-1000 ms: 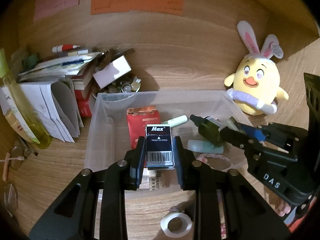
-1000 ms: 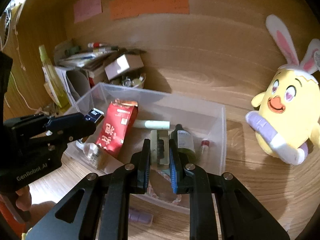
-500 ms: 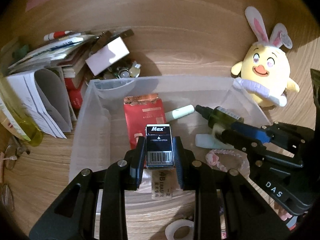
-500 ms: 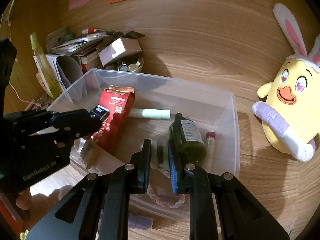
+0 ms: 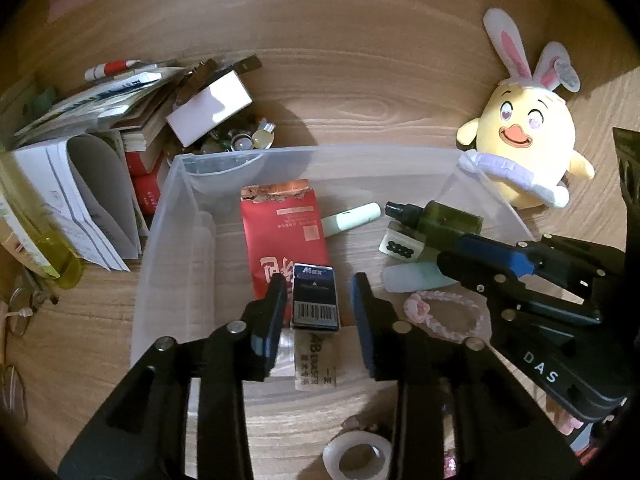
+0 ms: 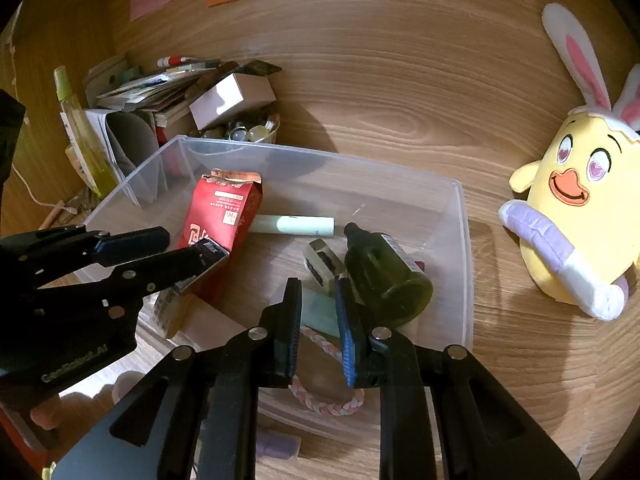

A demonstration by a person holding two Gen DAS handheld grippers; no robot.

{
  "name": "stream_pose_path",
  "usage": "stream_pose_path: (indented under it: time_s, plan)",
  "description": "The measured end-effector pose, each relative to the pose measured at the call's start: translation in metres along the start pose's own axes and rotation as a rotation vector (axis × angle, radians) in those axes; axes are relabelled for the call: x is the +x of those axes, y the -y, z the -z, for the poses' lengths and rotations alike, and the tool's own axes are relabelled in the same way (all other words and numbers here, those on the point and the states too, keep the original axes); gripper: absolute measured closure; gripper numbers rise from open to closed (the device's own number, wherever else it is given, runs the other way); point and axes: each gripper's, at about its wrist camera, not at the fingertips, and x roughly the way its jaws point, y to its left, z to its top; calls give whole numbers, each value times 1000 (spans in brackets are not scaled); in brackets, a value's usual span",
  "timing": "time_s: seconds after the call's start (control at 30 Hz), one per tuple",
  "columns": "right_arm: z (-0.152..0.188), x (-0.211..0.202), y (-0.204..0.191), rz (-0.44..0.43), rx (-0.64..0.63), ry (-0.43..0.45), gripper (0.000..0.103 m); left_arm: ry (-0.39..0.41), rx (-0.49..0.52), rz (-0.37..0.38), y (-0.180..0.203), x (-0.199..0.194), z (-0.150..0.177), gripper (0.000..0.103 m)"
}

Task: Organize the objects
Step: 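Open both tools to drop the Max box and small item into the box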

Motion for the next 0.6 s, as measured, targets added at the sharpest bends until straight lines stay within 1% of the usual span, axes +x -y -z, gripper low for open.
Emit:
stream_pose_path:
  time_s: [0.13,0.23,0.27,0.33,0.4,0.5,0.6]
  plan:
    - [0,-10,-1,-6,-2,22,69,19,-1,5,1,-11,2,63]
    - [1,-21,-3,-8,-10,42,66,43,-3,2,1,-23,4,57]
    - [1,-24,-3,-6,-12,47,65,48,-3,2,1,-25,4,54]
    - [2,-31,-4,-3,-16,61,59,68,-1,-1,0,-33,5,50]
    - [4,-40,-5,-2,-18,79,56,84,3,-7,1,-41,7,47]
    - [6,-50,-5,-3,-24,94,56,103,8,-10,1,-52,10,41]
    - [9,-60,-7,-2,-29,108,54,117,13,-9,2,-62,15,38]
